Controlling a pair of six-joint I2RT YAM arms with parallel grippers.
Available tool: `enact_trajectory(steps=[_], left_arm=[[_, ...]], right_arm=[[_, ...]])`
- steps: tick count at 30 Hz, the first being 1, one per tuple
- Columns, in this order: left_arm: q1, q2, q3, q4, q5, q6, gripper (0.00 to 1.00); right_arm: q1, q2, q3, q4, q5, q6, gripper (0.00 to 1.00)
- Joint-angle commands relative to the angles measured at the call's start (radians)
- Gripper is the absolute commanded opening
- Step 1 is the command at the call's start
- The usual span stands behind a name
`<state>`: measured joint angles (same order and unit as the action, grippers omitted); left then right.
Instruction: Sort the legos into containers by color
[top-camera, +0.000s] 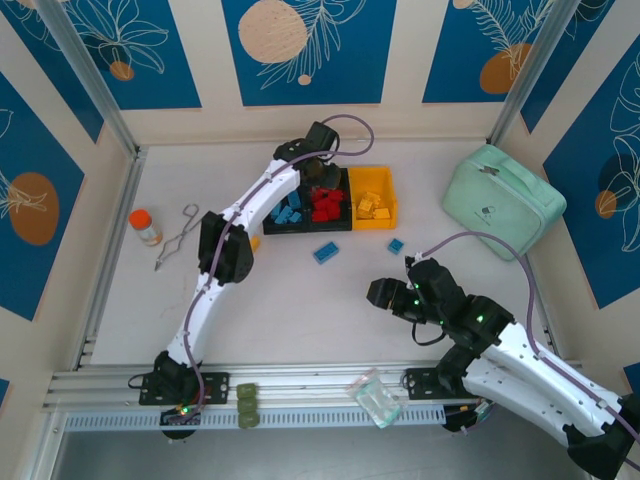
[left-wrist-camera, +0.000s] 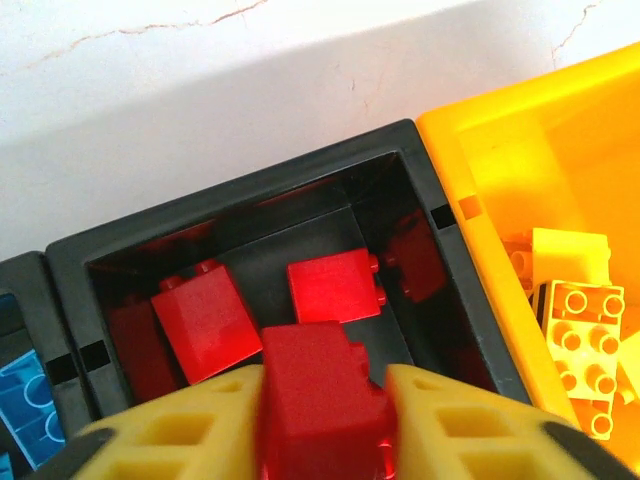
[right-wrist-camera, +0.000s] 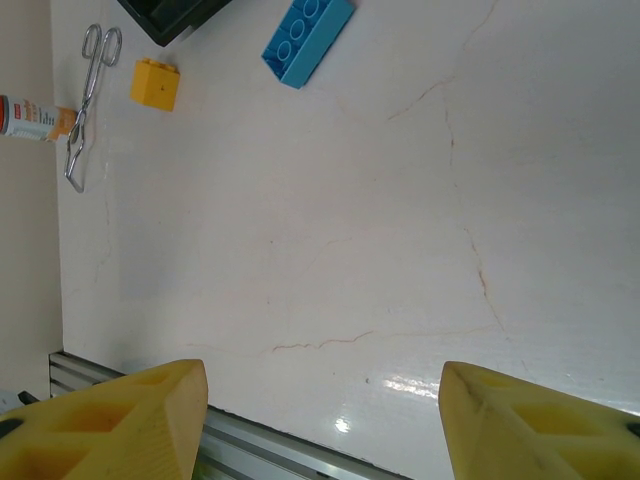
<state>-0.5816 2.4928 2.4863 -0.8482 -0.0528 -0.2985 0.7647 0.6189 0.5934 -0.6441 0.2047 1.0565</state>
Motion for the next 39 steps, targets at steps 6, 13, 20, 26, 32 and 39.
enact_trajectory(steps=[6, 13, 20, 26, 32, 39], left_arm=[[-0.003, -0.043, 0.028, -0.023, 0.040, -0.001, 0.50], [-0.025, -0.267, -0.250, 0.047, 0.078, -0.009, 0.52], [-0.025, -0.577, -0.676, 0.230, 0.180, -0.057, 0.58], [-0.025, -0.799, -1.012, 0.358, 0.294, -0.107, 0.60], [-0.028, -0.992, -1.279, 0.449, 0.384, -0.157, 0.62], [-0.029, -1.175, -1.516, 0.480, 0.390, -0.217, 0.66]], right_arm=[[0.005, 0.008, -0.001, 0.001, 0.027, 0.005, 0.63], [-0.004, 0.052, 0.044, -0.047, 0.083, -0.037, 0.64], [-0.085, 0.165, 0.144, -0.153, 0.183, -0.083, 0.72], [-0.256, 0.295, 0.182, -0.105, 0.185, -0.140, 0.72], [-0.386, 0.475, 0.195, 0.034, 0.133, -0.202, 0.72], [-0.430, 0.713, 0.271, 0.146, 0.117, -0.234, 0.72]])
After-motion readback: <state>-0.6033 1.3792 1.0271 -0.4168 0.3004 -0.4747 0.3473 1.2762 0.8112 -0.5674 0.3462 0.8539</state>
